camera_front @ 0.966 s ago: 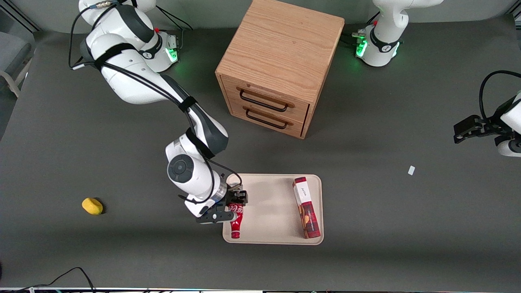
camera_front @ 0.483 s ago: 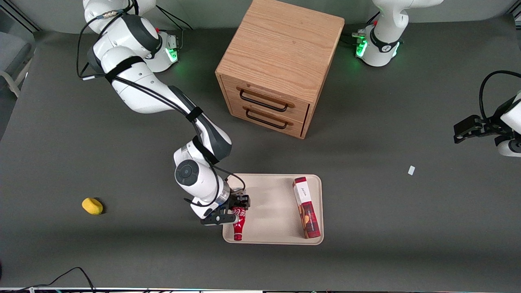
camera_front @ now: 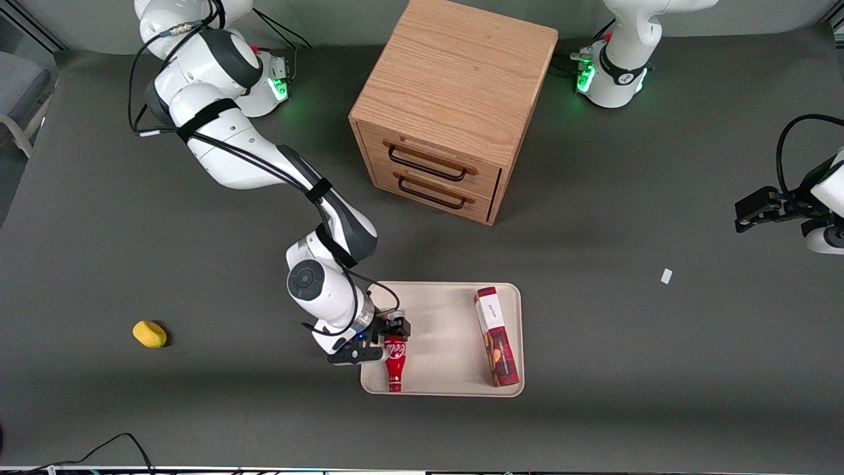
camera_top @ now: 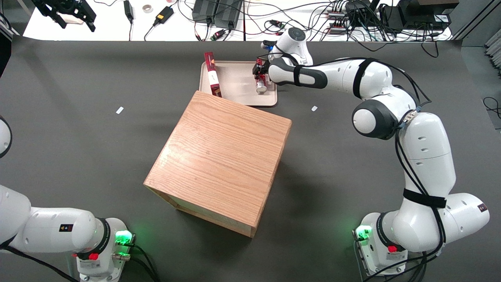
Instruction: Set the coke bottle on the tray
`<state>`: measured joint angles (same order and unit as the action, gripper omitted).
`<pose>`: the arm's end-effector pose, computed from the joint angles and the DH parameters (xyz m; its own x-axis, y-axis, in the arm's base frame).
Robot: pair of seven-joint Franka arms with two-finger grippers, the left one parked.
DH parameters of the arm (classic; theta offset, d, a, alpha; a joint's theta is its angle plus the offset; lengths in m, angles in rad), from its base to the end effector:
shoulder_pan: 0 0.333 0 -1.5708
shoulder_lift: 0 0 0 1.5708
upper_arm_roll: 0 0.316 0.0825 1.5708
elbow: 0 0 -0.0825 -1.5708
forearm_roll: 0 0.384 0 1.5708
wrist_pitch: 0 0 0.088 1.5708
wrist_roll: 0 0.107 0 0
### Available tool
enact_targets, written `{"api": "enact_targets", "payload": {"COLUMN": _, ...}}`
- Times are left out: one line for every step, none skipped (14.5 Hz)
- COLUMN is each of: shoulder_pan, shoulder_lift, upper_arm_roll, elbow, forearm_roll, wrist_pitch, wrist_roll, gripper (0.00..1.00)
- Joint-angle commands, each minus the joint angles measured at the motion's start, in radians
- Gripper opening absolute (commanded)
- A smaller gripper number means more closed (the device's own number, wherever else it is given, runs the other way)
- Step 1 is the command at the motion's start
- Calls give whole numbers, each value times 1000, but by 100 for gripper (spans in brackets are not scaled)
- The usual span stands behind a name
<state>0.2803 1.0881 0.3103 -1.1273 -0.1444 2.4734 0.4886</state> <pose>0.7014 0.3669 0.1828 0.9830 -0.0242 0.1821 0.0268 -0.9618 -0.2726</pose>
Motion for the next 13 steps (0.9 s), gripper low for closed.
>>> {"api": "enact_targets", "payload": {"shoulder_pan": 8, "shoulder_lift": -10, "upper_arm_roll": -23, "elbow": -11, "forearm_roll": -11, "wrist_pitch": 15, "wrist_roll": 21, "gripper": 83}}
{"api": "enact_targets", "payload": {"shoulder_pan": 8, "shoulder_lift": -11, "upper_arm_roll": -25, "elbow": -11, "forearm_roll": -11, "wrist_pitch": 15, "wrist_roll": 21, "gripper": 84}}
{"api": "enact_targets", "payload": {"shoulder_pan": 10, "shoulder_lift": -11, "upper_arm_roll": -25, "elbow": -11, "forearm_roll": -11, "wrist_pitch": 15, "wrist_roll": 21, "gripper": 84}}
{"api": "enact_targets", "payload": {"shoulder_pan": 10, "shoulder_lift": -11, "upper_arm_roll": -25, "elbow": -11, "forearm_roll": -11, "wrist_pitch": 15, "wrist_roll": 22, "gripper": 84}}
{"api": "enact_targets", "payload": {"shoulder_pan": 10, "shoulder_lift": -14, "upper_arm_roll": -25, "elbow": -11, "forearm_roll": -11, "wrist_pitch": 15, "wrist_roll": 22, "gripper": 86}}
{"api": "enact_targets", "payload": {"shoulder_pan": 10, "shoulder_lift": -16, "upper_arm_roll": -25, "elbow": -11, "forearm_roll": -11, "wrist_pitch": 15, "wrist_roll": 22, "gripper": 94}}
{"api": "enact_targets", "payload": {"shoulder_pan": 10, "shoulder_lift": -19, "upper_arm_roll": -25, "elbow": -12, "forearm_roll": -11, "wrist_pitch": 13, "wrist_roll": 22, "gripper": 100}}
{"api": "enact_targets", "payload": {"shoulder_pan": 10, "shoulder_lift": -25, "upper_arm_roll": -25, "elbow": -17, "forearm_roll": -11, "wrist_pitch": 13, "wrist_roll": 22, "gripper": 100}}
{"api": "enact_targets", "payload": {"shoulder_pan": 7, "shoulder_lift": -40, "upper_arm_roll": -25, "elbow": -23, "forearm_roll": -11, "wrist_pitch": 6, "wrist_roll": 22, "gripper": 100}}
{"api": "enact_targets", "payload": {"shoulder_pan": -6, "shoulder_lift": -74, "upper_arm_roll": -25, "elbow": -40, "forearm_roll": -12, "wrist_pitch": -7, "wrist_roll": 21, "gripper": 100}}
{"api": "enact_targets", "payload": {"shoulder_pan": -22, "shoulder_lift": -123, "upper_arm_roll": -25, "elbow": -73, "forearm_roll": -12, "wrist_pitch": -34, "wrist_roll": 16, "gripper": 100}}
{"api": "enact_targets", "payload": {"shoulder_pan": -41, "shoulder_lift": -172, "upper_arm_roll": -25, "elbow": -98, "forearm_roll": -12, "wrist_pitch": -69, "wrist_roll": 8, "gripper": 100}}
{"api": "enact_targets", "payload": {"shoulder_pan": -64, "shoulder_lift": -224, "upper_arm_roll": -25, "elbow": -123, "forearm_roll": -12, "wrist_pitch": -117, "wrist_roll": 2, "gripper": 100}}
